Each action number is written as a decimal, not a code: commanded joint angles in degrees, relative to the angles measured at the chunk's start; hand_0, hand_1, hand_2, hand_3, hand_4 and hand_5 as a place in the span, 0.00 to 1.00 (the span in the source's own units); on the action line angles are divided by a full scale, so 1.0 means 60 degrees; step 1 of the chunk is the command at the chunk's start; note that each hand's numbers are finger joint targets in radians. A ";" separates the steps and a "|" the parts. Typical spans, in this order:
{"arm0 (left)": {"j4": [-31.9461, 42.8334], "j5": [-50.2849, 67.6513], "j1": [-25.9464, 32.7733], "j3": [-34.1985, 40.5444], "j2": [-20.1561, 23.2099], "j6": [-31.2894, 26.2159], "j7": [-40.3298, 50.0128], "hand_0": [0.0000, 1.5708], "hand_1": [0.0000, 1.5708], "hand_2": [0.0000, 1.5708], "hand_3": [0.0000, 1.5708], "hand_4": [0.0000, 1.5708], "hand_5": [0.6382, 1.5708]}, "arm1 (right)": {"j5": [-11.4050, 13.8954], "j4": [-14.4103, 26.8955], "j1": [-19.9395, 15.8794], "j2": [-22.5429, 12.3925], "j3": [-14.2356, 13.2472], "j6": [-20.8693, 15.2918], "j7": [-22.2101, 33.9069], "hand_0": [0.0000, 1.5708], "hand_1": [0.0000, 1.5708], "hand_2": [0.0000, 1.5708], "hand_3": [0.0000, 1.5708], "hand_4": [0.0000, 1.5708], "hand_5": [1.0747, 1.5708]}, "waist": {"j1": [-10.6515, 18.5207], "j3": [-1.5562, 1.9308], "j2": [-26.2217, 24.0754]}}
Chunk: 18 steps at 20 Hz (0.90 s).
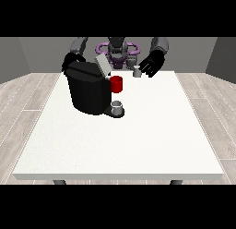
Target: Insert the coffee pod into the coffee machine and close the lid
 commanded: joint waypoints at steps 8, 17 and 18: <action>0.0371 0.0280 -0.1575 0.0924 0.0939 -0.0449 0.0645 0.79 0.79 0.80 0.76 0.30 1.00 | 0.0286 -0.0693 0.0001 -0.0051 0.0405 0.0048 0.0231 0.00 0.00 0.00 0.00 0.32 1.00 | -0.0957 -0.0002 0.0575; 0.0646 -0.0013 -0.2206 0.0961 0.1237 -0.0322 0.0671 0.82 0.82 0.83 0.78 0.32 1.00 | 0.0436 -0.1261 -0.0313 -0.0187 0.0529 -0.0068 0.0602 0.00 0.00 0.00 0.00 0.31 1.00 | -0.1462 -0.0002 0.1062; 0.0287 -0.0113 -0.2073 0.0573 0.0378 -0.0187 0.0781 0.80 0.80 0.83 0.79 0.31 1.00 | 0.0263 -0.0646 -0.0826 -0.0303 0.0047 -0.0165 0.0534 0.00 0.00 0.00 0.00 0.29 1.00 | -0.0876 0.0001 0.1018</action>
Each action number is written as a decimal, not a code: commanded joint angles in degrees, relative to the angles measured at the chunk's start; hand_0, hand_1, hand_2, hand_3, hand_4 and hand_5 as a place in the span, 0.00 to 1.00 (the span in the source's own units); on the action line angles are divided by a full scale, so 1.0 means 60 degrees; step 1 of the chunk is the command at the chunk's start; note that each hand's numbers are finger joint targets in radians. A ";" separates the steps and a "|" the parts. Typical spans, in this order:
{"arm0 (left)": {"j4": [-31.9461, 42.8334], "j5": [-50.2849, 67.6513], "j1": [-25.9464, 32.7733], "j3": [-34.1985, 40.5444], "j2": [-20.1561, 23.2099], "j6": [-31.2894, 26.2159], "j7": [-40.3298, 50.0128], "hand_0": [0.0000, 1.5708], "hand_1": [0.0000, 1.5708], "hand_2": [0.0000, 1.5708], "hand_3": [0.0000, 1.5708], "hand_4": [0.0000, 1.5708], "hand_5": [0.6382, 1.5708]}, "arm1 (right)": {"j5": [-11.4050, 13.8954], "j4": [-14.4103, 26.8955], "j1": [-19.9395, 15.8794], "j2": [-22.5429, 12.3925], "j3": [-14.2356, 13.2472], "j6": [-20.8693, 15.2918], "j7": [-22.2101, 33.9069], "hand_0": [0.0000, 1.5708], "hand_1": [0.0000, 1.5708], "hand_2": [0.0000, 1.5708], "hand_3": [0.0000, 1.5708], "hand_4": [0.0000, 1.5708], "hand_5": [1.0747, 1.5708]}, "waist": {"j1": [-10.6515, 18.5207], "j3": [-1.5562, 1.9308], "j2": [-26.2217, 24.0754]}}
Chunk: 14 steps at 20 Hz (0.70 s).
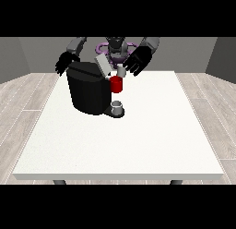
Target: Insert the coffee pod into the coffee machine and close the lid
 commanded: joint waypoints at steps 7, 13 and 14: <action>0.0080 -0.0252 -0.0450 -0.0159 -0.0310 -0.0074 0.0378 0.82 0.82 0.84 0.78 0.32 1.00 | 0.0054 0.0218 -0.0326 0.0113 -0.0306 -0.0419 -0.0278 0.00 0.00 0.00 0.00 0.33 1.00 | 0.0175 0.0003 0.0344; 0.0088 -0.0284 -0.0234 -0.0269 -0.0688 -0.0098 0.0205 0.80 0.80 0.83 0.77 0.33 1.00 | -0.0417 0.0076 -0.0306 -0.0355 -0.0627 0.0121 0.0387 0.00 0.00 0.00 0.00 0.32 1.00 | 0.0146 0.0001 -0.0018; 0.0121 -0.0451 -0.0064 -0.0266 -0.0625 0.0367 0.0101 0.80 0.80 0.82 0.77 0.32 1.00 | -0.0344 -0.0068 0.0255 -0.0032 -0.0342 0.0159 -0.0346 0.00 0.00 0.00 0.00 0.33 1.00 | -0.0103 0.0002 0.0208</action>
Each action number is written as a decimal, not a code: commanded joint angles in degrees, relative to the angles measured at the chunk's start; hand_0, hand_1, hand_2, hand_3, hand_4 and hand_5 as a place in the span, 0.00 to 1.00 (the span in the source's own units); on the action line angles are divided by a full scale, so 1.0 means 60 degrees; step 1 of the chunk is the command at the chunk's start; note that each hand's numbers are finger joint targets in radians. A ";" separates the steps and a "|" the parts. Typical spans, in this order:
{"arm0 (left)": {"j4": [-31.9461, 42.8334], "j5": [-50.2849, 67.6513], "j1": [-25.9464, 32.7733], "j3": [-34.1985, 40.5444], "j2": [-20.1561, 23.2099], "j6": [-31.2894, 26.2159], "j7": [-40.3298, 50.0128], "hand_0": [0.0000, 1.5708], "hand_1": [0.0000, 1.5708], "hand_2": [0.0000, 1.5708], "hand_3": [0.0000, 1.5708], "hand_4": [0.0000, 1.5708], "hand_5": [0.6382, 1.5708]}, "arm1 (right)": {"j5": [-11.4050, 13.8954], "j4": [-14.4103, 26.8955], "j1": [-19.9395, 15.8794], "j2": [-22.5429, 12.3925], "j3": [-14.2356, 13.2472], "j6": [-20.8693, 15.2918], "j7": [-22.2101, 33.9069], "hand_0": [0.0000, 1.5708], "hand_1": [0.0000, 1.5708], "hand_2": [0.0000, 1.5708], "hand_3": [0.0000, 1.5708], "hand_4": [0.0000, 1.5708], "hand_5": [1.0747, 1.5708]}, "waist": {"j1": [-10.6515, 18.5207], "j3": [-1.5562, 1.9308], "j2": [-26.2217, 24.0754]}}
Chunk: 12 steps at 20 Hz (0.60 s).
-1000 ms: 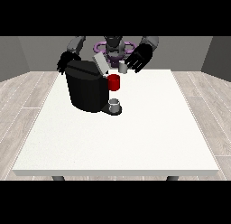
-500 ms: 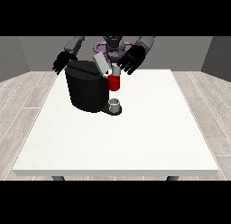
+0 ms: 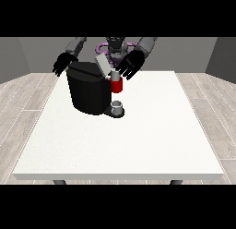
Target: Insert the coffee pod into the coffee machine and close the lid
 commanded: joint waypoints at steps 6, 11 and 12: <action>0.0161 -0.0021 -0.0165 0.0121 0.0330 -0.0402 -0.0190 0.77 0.77 0.81 0.76 0.32 1.00 | -0.0048 -0.0019 0.0458 0.0219 0.0035 -0.0047 -0.0425 0.00 0.00 0.00 0.00 0.33 1.00 | -0.0016 0.0001 0.0072; -0.0062 -0.0275 0.0158 -0.0203 -0.0382 0.0028 -0.0110 0.74 0.74 0.79 0.75 0.32 1.00 | -0.0323 0.0297 -0.0063 -0.0145 -0.0525 -0.0039 -0.0097 0.00 0.00 0.00 0.00 0.28 1.00 | 0.0394 0.0001 -0.0099; 0.0106 -0.0174 -0.0010 -0.0047 -0.0268 -0.0152 0.0060 0.74 0.74 0.79 0.75 0.31 1.00 | -0.0142 0.0213 0.0262 0.0062 -0.0170 -0.0008 -0.0306 0.00 0.00 0.00 0.00 0.29 1.00 | 0.0197 0.0001 -0.0049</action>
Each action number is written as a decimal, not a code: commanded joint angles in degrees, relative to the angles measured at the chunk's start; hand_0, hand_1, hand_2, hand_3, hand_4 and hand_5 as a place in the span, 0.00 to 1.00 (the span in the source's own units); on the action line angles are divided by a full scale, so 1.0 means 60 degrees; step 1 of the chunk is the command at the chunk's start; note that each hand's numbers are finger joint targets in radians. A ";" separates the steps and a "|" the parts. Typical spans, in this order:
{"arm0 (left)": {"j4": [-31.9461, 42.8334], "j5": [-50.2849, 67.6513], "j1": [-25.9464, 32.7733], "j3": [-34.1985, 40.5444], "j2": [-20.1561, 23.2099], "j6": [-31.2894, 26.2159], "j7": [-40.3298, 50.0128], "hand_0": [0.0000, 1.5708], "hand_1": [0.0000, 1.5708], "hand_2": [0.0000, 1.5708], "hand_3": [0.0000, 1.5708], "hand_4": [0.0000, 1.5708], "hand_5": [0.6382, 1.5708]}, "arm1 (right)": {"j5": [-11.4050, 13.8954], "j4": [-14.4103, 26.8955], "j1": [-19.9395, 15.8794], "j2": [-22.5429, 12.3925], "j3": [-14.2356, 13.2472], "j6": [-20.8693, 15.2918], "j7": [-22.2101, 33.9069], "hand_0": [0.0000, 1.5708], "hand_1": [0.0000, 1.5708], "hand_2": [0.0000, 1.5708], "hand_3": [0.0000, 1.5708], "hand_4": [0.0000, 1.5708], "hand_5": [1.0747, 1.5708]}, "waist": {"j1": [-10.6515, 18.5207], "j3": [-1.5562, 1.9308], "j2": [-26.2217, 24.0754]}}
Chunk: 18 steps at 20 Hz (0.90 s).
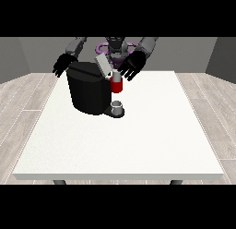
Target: Insert the coffee pod into the coffee machine and close the lid
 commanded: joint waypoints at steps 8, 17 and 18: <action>0.0142 -0.0139 -0.0438 0.0074 -0.0146 0.0086 0.0314 0.78 0.78 0.81 0.75 0.31 1.00 | 0.0026 0.0066 -0.0629 -0.0060 -0.0106 -0.0129 -0.0031 0.00 0.00 0.00 0.00 0.28 1.00 | -0.0044 -0.0001 0.0488; 0.0271 -0.0277 -0.0363 -0.0004 0.0011 -0.0371 0.0366 0.72 0.72 0.74 0.64 0.29 1.00 | 0.0063 -0.0020 -0.0014 0.0007 0.0127 -0.0085 0.0253 0.00 0.00 0.00 0.00 0.21 1.00 | -0.0259 -0.0002 -0.0019; 0.0195 -0.0253 -0.0372 -0.0004 0.0125 -0.0449 0.0044 0.71 0.71 0.74 0.63 0.28 1.00 | 0.0074 0.0010 -0.0661 0.0145 -0.0101 -0.0556 0.0305 0.00 0.00 0.00 0.00 0.26 1.00 | 0.0150 -0.0003 0.0197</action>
